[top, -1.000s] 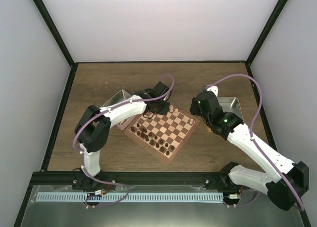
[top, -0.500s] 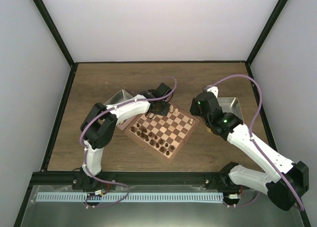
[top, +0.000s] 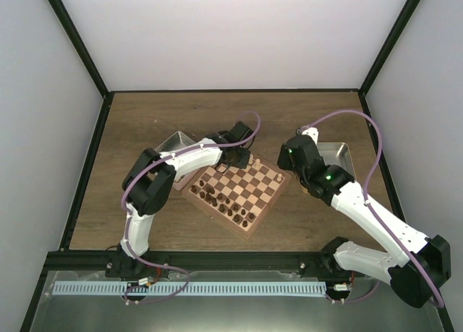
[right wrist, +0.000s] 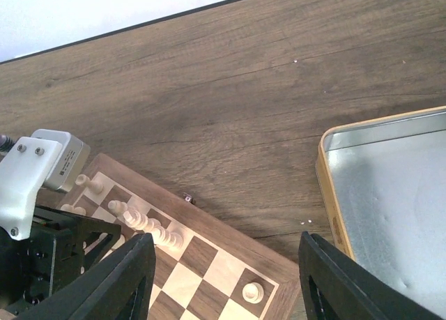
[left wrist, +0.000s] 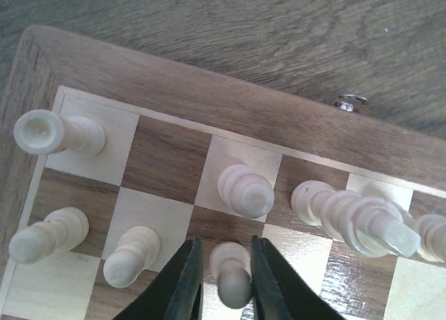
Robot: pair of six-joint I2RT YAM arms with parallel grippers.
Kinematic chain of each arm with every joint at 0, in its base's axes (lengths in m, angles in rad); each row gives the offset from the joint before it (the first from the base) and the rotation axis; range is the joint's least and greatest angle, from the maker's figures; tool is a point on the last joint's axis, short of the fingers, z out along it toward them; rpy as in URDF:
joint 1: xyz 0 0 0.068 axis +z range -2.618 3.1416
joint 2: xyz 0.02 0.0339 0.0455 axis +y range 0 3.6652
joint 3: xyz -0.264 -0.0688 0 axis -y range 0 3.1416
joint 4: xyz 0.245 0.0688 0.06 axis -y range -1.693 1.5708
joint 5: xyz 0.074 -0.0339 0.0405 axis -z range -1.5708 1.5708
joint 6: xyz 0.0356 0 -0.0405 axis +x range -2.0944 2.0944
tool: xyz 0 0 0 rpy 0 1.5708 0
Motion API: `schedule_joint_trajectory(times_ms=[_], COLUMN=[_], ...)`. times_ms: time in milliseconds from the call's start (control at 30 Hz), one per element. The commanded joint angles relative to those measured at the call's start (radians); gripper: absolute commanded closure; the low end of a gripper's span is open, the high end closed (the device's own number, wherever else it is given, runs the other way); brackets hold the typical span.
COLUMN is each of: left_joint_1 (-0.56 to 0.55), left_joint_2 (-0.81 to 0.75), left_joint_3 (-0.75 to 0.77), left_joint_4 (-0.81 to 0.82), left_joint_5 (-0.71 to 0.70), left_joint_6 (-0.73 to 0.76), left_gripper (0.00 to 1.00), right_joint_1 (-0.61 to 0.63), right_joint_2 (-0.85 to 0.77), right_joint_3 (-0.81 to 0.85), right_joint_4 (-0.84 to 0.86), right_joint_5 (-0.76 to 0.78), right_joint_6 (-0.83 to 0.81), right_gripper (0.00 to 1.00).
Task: Set up the chess pieces on the board
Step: Place the chess piece on the chessboard, then pick up the chess piece from the storage box.
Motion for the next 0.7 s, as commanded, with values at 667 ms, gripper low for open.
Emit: schedule_joint_trajectory(times_ms=[667], left_joint_1=[0.065], left_joint_2=[-0.284], left_joint_3=[-0.129], left_joint_4=[-0.064], left_joint_5=[-0.096], left_joint_6=[-0.035], left_gripper=[0.74], right_joint_1=[-0.009], right_joint_2=[-0.005], right_joint_3=[0.006], right_joint_4=[0.024], right_joint_5=[-0.002], right_joint_6=[0.027], right_gripper=[0.41])
